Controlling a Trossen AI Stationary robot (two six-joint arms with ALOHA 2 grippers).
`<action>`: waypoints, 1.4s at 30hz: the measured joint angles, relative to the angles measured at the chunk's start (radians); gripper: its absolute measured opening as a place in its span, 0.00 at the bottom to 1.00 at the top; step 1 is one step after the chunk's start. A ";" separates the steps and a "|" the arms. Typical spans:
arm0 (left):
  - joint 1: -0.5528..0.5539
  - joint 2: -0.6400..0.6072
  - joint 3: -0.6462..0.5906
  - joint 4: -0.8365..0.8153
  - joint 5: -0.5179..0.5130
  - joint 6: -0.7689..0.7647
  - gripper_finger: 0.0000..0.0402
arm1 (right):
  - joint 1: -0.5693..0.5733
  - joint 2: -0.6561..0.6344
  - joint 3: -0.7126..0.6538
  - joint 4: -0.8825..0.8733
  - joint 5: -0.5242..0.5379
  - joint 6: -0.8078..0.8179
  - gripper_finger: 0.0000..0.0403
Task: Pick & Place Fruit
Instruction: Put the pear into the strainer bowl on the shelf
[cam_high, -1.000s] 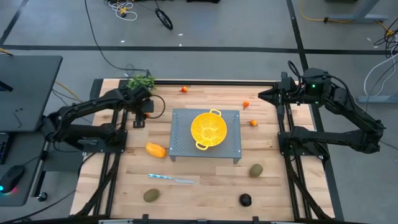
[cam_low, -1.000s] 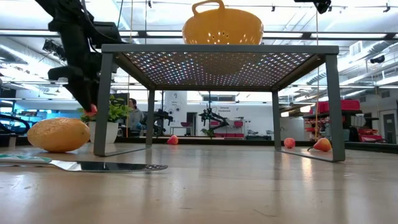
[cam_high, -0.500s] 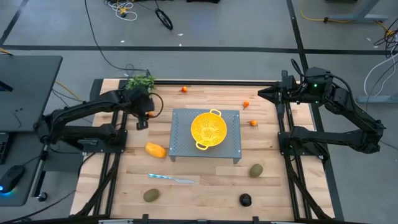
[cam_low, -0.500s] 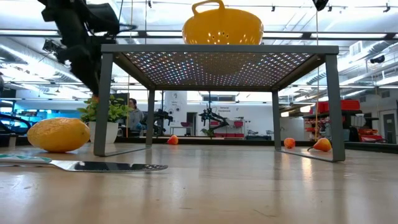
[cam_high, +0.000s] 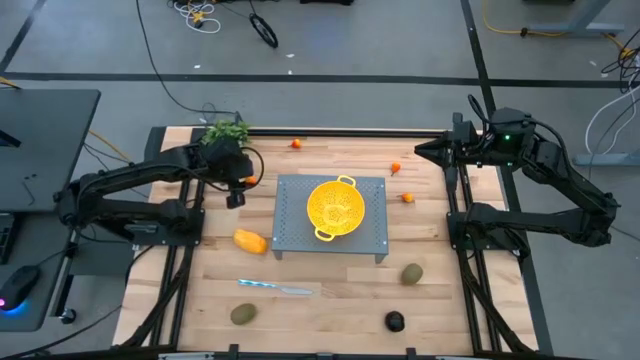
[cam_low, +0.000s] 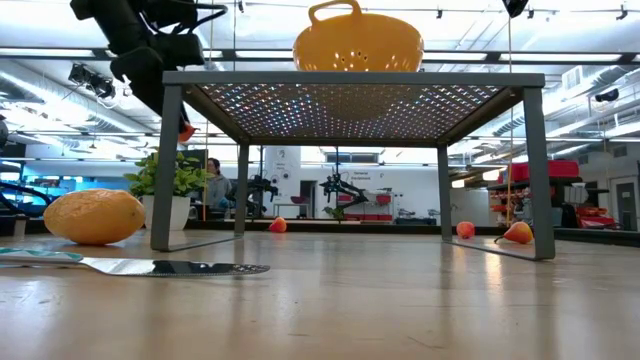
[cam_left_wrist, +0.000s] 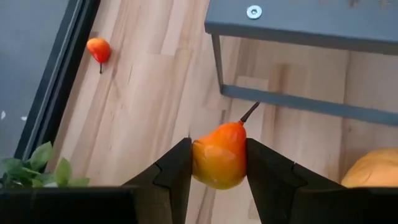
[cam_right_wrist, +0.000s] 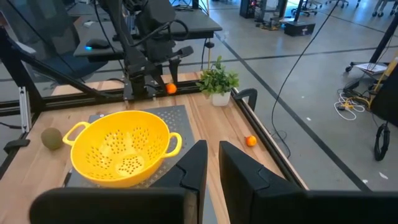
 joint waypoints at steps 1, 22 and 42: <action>-0.005 0.000 0.000 0.000 0.000 -0.017 0.35 | 0.000 0.000 0.000 0.000 0.000 0.000 0.12; -0.189 0.000 0.000 0.112 0.060 -0.281 0.35 | 0.000 0.000 0.000 0.000 -0.001 0.000 0.12; -0.324 0.000 0.227 0.149 -0.020 -0.332 0.35 | 0.000 0.000 0.000 0.000 -0.001 0.000 0.12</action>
